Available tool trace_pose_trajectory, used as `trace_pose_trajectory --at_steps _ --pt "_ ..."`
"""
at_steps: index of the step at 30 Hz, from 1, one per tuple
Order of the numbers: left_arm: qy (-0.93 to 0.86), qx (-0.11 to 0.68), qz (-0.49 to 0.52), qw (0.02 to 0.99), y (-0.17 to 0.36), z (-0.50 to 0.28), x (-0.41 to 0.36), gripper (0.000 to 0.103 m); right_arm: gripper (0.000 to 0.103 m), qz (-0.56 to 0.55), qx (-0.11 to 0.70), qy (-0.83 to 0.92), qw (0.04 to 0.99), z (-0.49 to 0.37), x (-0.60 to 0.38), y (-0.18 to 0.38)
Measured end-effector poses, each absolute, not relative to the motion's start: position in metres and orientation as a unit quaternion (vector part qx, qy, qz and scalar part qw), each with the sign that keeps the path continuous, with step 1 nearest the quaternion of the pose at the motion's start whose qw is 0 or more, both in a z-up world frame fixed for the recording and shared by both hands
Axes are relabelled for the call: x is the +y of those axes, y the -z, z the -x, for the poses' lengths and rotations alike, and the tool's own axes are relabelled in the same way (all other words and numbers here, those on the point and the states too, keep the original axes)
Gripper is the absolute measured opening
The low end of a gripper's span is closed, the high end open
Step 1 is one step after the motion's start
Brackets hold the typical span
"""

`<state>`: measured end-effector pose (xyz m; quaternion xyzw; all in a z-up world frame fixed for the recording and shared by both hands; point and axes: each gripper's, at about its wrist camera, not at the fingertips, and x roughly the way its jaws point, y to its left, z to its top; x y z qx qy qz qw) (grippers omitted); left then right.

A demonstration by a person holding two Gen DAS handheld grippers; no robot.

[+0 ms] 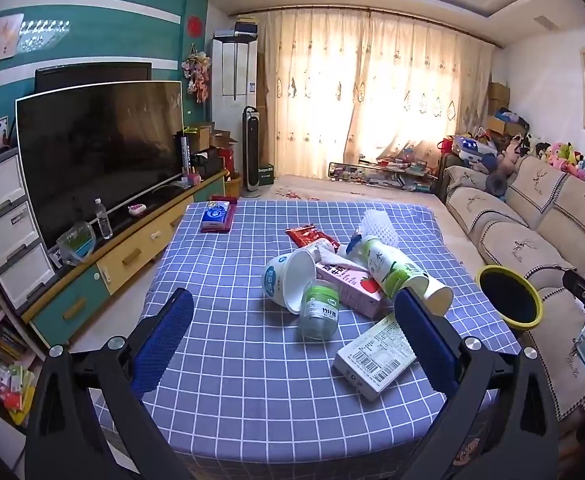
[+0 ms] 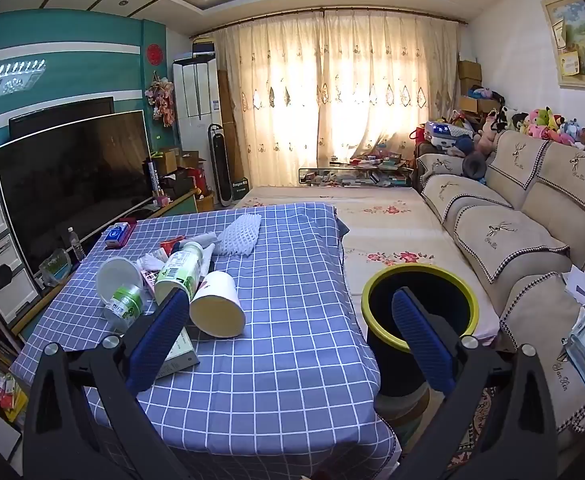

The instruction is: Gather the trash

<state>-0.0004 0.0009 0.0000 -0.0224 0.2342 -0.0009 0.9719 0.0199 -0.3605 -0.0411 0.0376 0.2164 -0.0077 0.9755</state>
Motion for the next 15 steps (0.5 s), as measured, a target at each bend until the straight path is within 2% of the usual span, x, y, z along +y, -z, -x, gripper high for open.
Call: trace_pose_trajectory --at_steps 15 --pt "-0.007 0.236 0.003 0.972 -0.004 0.001 -0.006 0.099 0.097 -0.036 0.218 0.007 0.975 -0.02 -0.36 0.041"
